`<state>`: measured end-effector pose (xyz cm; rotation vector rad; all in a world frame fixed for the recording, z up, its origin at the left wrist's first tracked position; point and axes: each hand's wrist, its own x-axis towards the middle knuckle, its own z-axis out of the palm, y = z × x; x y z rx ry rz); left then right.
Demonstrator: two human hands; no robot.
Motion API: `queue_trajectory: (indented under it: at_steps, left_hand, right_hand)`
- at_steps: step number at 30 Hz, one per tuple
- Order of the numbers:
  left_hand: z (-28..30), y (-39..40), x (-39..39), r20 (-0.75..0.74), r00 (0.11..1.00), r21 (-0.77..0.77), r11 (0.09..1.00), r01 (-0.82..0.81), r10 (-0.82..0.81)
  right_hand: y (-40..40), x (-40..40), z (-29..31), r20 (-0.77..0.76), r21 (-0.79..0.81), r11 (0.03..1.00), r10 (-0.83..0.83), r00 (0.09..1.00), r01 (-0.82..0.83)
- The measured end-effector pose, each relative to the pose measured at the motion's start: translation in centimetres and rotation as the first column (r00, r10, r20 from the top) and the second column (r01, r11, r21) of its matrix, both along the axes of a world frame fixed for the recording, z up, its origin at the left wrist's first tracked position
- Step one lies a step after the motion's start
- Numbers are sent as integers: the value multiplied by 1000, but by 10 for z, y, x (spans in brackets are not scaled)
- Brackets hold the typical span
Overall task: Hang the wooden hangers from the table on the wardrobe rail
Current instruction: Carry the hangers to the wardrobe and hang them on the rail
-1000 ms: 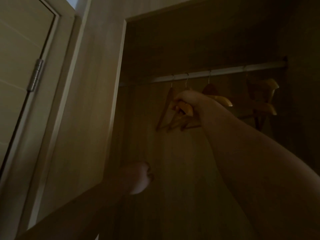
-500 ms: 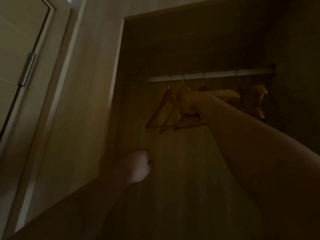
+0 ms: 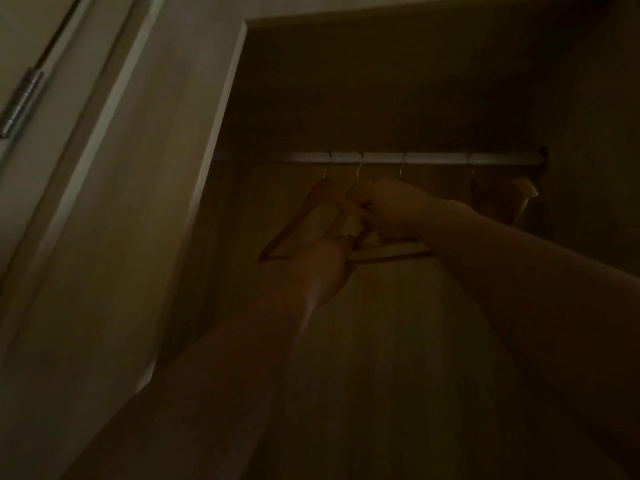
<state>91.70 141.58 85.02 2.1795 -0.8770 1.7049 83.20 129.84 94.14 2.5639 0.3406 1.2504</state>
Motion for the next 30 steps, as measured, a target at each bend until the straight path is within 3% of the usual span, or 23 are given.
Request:
queue_trajectory:
  at_steps: [9, 16, 18, 22, 24, 27, 30]
  left_hand:
    - [2, 30, 22, 18, 998, -4, 999, -53, 53]
    - [0, 51, 34, 67, 997, -9, 1000, -29, 29]
    - [1, 55, 36, 62, 998, 9, 1000, -20, 20]
    - [1, 59, 38, 70, 997, -17, 999, -27, 28]
    - [2, 58, 37, 83, 996, -23, 999, -25, 27]
    - [3, 56, 34, 114, 992, -28, 998, -48, 51]
    - [3, 55, 30, 67, 997, -34, 999, -27, 30]
  right_hand:
    - [30, 18, -5, 19, -6, 1000, -2, 1000, 2]
    - [57, 12, -15, 54, -74, 990, -120, 991, 124]
    - [57, 3, -16, 142, -73, 991, -104, 984, 115]
    - [38, -28, -1, 412, 125, 989, 27, 911, -85]
    - [22, -39, 4, 465, 180, 983, -60, 884, -28]
    - [6, -41, -3, 318, 189, 943, -323, 892, 274]
    - [-3, -35, -10, 117, 120, 938, -338, 934, 324]
